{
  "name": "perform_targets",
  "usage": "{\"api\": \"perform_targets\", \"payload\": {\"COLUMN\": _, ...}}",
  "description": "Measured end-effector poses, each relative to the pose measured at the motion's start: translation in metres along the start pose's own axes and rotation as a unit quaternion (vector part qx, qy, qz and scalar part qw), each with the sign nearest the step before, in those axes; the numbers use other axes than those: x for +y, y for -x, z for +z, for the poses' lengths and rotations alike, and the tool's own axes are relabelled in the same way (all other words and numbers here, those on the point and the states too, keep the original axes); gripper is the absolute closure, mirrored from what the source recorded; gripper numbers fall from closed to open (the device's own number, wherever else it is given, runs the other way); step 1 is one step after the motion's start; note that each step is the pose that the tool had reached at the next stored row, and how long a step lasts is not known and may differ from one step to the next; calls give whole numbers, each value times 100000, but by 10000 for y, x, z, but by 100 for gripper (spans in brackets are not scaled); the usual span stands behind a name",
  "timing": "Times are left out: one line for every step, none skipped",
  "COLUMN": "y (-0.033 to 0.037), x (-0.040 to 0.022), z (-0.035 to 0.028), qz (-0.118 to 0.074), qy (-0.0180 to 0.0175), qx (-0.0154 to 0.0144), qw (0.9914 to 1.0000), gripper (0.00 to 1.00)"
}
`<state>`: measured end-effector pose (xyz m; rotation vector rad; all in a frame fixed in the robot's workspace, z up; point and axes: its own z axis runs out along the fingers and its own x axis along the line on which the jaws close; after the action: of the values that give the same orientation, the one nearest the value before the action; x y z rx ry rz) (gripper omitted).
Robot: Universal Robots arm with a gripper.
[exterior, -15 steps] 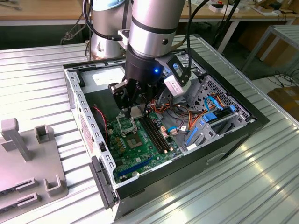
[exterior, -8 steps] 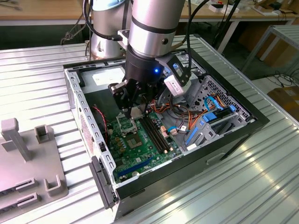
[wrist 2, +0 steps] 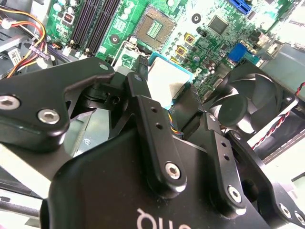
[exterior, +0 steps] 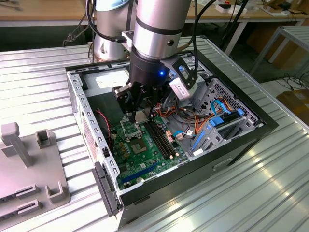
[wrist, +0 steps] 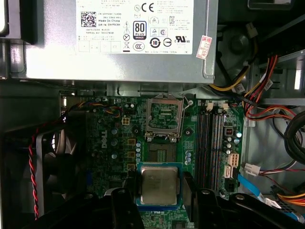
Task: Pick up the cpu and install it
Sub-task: 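Place the cpu into insertion slot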
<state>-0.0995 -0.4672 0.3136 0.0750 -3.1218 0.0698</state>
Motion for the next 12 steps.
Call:
{"api": "perform_targets", "payload": {"y": 0, "x": 0, "z": 3, "qz": 1, "qy": 2, "qx": -4, "qw": 100000, "gripper": 53}}
{"api": "perform_targets", "payload": {"y": 0, "x": 0, "z": 7, "qz": -1, "qy": 7, "qx": -5, "qw": 100000, "gripper": 53}}
{"api": "perform_targets", "payload": {"y": 0, "x": 1, "z": 25, "qz": 1, "qy": -1, "qx": 0, "qw": 100000, "gripper": 53}}
{"api": "perform_targets", "payload": {"y": 1, "x": 2, "z": 45, "qz": 30, "qy": 1, "qx": -2, "qw": 100000, "gripper": 53}}
{"api": "perform_targets", "payload": {"y": 1, "x": 3, "z": 65, "qz": 92, "qy": -1, "qx": 2, "qw": 100000, "gripper": 53}}
{"api": "perform_targets", "payload": {"y": 2, "x": 4, "z": 97, "qz": 209, "qy": 4, "qx": 6, "qw": 100000, "gripper": 53}}
{"api": "perform_targets", "payload": {"y": 2, "x": -19, "z": 128, "qz": 269, "qy": -11, "qx": 17, "qw": 100000, "gripper": 53}}
{"api": "perform_targets", "payload": {"y": 2, "x": -43, "z": 150, "qz": 287, "qy": 0, "qx": 13, "qw": 100000, "gripper": 53}}
{"api": "perform_targets", "payload": {"y": 3, "x": -64, "z": 169, "qz": 292, "qy": 6, "qx": 10, "qw": 100000, "gripper": 53}}
{"api": "perform_targets", "payload": {"y": 8, "x": -79, "z": 192, "qz": 302, "qy": 14, "qx": 8, "qw": 100000, "gripper": 53}}
{"api": "perform_targets", "payload": {"y": 14, "x": -82, "z": 210, "qz": 379, "qy": 17, "qx": 8, "qw": 99999, "gripper": 53}}
{"api": "perform_targets", "payload": {"y": 31, "x": -85, "z": 243, "qz": 580, "qy": 6, "qx": 28, "qw": 99998, "gripper": 53}}
